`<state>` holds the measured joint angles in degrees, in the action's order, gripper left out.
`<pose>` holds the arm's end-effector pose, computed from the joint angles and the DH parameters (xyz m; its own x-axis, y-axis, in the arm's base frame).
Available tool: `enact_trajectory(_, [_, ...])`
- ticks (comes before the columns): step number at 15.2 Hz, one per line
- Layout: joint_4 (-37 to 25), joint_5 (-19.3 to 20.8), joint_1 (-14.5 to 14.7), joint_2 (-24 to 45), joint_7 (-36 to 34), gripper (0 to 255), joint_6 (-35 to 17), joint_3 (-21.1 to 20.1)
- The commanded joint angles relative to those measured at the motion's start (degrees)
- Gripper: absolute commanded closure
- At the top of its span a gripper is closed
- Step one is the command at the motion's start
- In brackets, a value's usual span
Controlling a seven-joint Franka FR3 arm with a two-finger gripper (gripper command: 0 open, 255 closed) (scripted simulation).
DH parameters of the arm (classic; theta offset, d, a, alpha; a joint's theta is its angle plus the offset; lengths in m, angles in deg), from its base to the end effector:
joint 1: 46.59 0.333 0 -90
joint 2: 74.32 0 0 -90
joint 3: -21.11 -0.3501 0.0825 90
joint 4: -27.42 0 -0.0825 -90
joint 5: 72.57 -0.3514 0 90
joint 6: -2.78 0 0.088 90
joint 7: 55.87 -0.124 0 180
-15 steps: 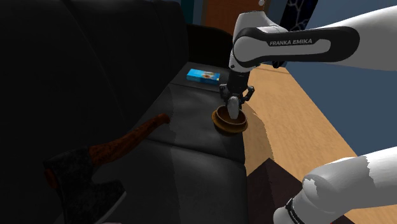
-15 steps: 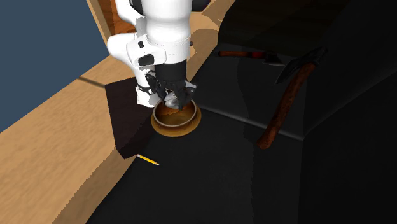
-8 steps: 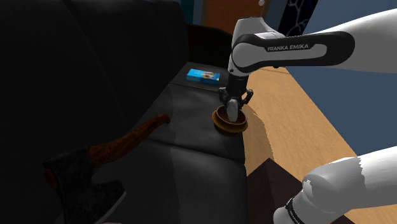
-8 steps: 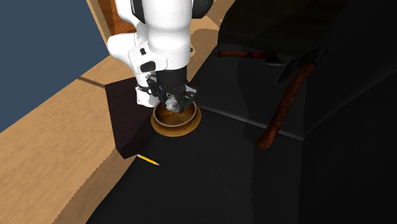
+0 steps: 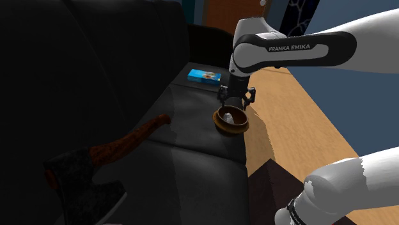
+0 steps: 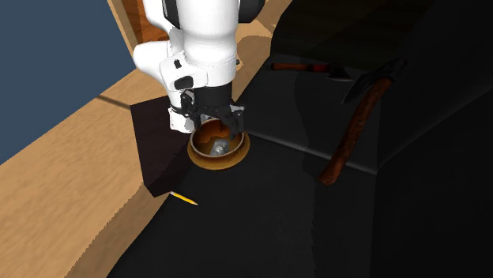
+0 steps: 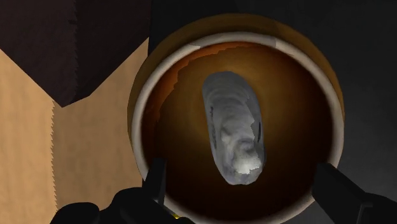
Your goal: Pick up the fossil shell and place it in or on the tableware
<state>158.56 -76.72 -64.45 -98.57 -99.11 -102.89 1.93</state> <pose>0.3814 0.0316 0.5266 0.7090 -0.7050 0.0164 -0.7039 -0.7062 0.0757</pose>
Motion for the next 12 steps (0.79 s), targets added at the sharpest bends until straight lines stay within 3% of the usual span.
enact_trajectory(1, [-1.83, 0.05, -0.03, -0.12, 0.00, 0, 1.94, 0.11])
enact_trajectory(4, [-7.29, 0.26, -0.16, -0.01, -0.09, 0, 7.29, 0.34])
enact_trajectory(12, [-7.28, 0.26, -0.15, -0.01, -0.09, 0, 7.28, 0.34])
